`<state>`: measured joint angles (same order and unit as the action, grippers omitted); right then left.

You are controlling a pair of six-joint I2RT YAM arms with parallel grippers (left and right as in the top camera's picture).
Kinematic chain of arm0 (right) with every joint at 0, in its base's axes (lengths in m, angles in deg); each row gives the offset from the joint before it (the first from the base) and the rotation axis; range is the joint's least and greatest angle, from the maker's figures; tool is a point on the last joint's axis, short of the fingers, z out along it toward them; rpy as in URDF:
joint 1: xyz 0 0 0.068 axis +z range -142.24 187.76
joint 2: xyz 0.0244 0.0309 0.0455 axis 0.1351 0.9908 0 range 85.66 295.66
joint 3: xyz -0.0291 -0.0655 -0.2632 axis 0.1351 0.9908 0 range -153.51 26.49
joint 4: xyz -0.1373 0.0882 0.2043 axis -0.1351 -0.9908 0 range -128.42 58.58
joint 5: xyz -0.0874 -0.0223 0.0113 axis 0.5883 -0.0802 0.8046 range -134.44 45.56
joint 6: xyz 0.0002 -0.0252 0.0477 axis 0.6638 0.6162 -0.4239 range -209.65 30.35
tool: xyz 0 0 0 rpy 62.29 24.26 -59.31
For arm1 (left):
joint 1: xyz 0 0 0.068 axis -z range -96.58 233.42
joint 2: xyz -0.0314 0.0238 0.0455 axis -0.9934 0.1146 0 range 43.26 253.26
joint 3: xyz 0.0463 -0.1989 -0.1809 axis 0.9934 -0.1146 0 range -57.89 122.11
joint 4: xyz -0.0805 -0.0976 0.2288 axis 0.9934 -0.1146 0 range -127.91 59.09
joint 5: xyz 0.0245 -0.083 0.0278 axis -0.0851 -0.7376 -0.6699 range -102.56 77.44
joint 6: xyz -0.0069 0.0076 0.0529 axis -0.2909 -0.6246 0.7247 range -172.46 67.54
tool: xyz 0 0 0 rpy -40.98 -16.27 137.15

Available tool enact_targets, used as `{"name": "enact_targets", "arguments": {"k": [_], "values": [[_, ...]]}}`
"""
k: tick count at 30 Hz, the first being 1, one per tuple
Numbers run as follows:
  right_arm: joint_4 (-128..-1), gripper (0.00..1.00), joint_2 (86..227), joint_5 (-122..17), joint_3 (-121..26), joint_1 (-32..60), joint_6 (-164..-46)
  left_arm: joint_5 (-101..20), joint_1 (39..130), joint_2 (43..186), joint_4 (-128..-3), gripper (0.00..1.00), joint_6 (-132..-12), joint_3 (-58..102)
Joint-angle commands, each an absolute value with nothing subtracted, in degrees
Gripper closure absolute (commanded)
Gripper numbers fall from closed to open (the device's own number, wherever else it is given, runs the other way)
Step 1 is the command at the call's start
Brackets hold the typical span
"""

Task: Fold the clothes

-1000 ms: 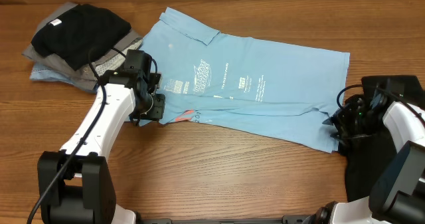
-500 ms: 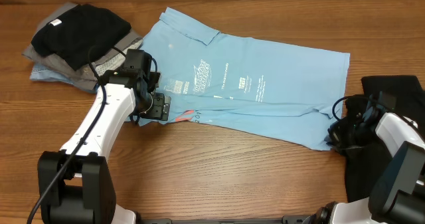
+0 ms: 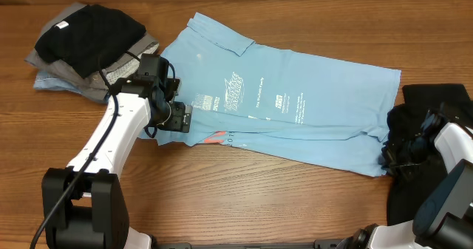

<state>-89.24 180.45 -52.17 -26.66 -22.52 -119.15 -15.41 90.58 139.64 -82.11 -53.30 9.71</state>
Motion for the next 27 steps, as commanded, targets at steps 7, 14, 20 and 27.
{"name": "enact_targets", "arguments": {"k": [7, 14, 20, 27], "values": [[-89.2, 0.8, 179.4, -51.6, -28.0, -21.9, -119.0, -16.4, 91.1, 142.7, -74.2, 0.3, -52.6, 2.2], [-89.5, 0.8, 179.3, -53.5, -28.0, -22.0, -117.2, -14.9, 91.1, 146.8, -71.8, 0.39, -52.6, 1.4], [-91.4, 0.79, 177.7, -53.5, -30.0, -22.0, -116.6, -14.1, 90.9, 148.7, -72.5, 0.75, -52.4, 1.4], [-95.2, 0.76, 176.0, -53.5, -35.1, -22.0, -116.6, -14.0, 90.9, 148.5, -76.7, 0.71, -52.4, 3.8]]}}
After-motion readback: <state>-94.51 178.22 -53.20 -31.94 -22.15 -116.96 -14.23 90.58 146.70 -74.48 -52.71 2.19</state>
